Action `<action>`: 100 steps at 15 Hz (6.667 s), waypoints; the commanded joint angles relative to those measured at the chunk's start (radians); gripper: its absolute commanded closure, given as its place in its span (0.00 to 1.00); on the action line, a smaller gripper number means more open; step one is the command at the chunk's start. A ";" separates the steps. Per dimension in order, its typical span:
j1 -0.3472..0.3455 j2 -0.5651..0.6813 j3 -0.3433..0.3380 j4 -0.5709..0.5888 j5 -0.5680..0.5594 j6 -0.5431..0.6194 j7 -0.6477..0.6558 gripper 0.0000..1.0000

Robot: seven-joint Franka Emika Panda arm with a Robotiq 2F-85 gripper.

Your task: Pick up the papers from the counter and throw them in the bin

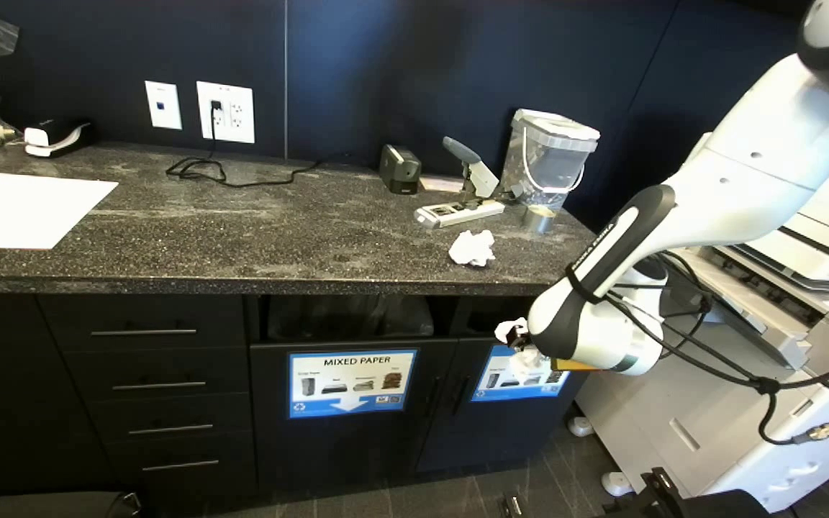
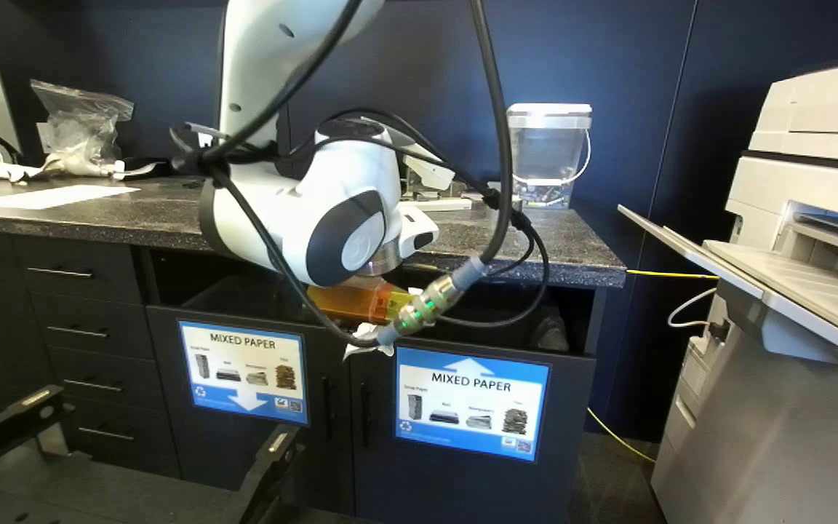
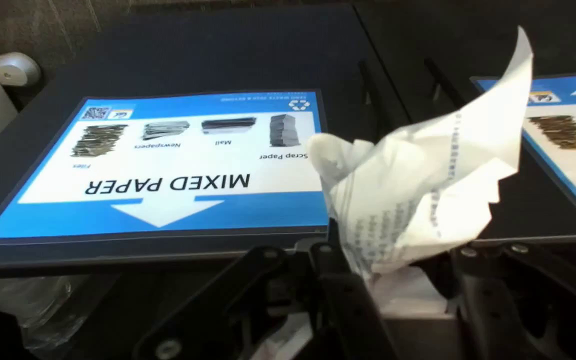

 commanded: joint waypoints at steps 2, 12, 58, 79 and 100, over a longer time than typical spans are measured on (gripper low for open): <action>0.099 0.202 -0.102 0.179 -0.054 0.223 0.113 0.82; 0.207 0.493 -0.175 0.562 0.009 0.402 0.206 0.82; 0.205 0.613 -0.167 0.743 -0.001 0.264 0.277 0.00; 0.138 0.662 -0.119 0.801 -0.224 0.389 0.366 0.00; -0.048 0.078 -0.137 0.175 -0.539 0.169 0.411 0.00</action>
